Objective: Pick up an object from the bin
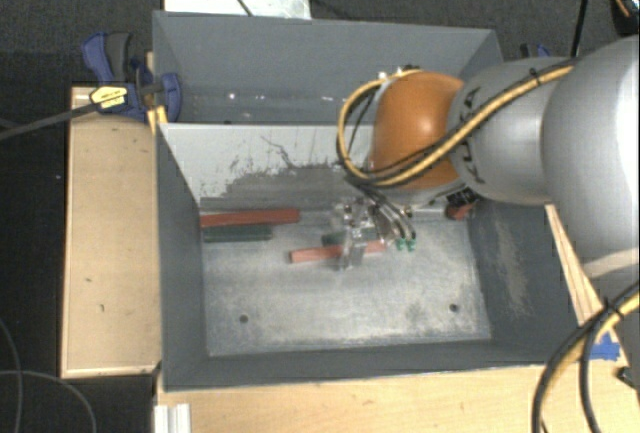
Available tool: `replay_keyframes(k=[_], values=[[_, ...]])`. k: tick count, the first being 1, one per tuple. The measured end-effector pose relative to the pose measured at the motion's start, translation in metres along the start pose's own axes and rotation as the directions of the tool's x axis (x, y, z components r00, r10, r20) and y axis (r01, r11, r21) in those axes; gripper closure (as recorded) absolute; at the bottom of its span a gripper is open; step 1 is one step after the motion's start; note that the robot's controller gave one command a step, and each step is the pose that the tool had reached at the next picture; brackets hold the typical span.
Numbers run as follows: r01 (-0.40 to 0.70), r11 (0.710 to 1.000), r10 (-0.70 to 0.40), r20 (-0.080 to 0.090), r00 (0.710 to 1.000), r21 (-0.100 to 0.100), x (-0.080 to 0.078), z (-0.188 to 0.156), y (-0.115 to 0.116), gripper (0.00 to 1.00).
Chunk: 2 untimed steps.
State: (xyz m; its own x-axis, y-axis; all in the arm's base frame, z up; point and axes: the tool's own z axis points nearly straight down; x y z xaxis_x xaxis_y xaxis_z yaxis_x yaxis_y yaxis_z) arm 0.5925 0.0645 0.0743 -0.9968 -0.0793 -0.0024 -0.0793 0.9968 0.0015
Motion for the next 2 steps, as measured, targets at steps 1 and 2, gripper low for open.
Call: replay_keyframes(k=[1,2], values=[[0.288,0.958,-0.288,0.006,0.958,0.001,0.034,-0.112,0.054,1.0],[0.28,0.96,-0.28,0.009,0.96,0.002,0.04,-0.198,0.062,1.0]])
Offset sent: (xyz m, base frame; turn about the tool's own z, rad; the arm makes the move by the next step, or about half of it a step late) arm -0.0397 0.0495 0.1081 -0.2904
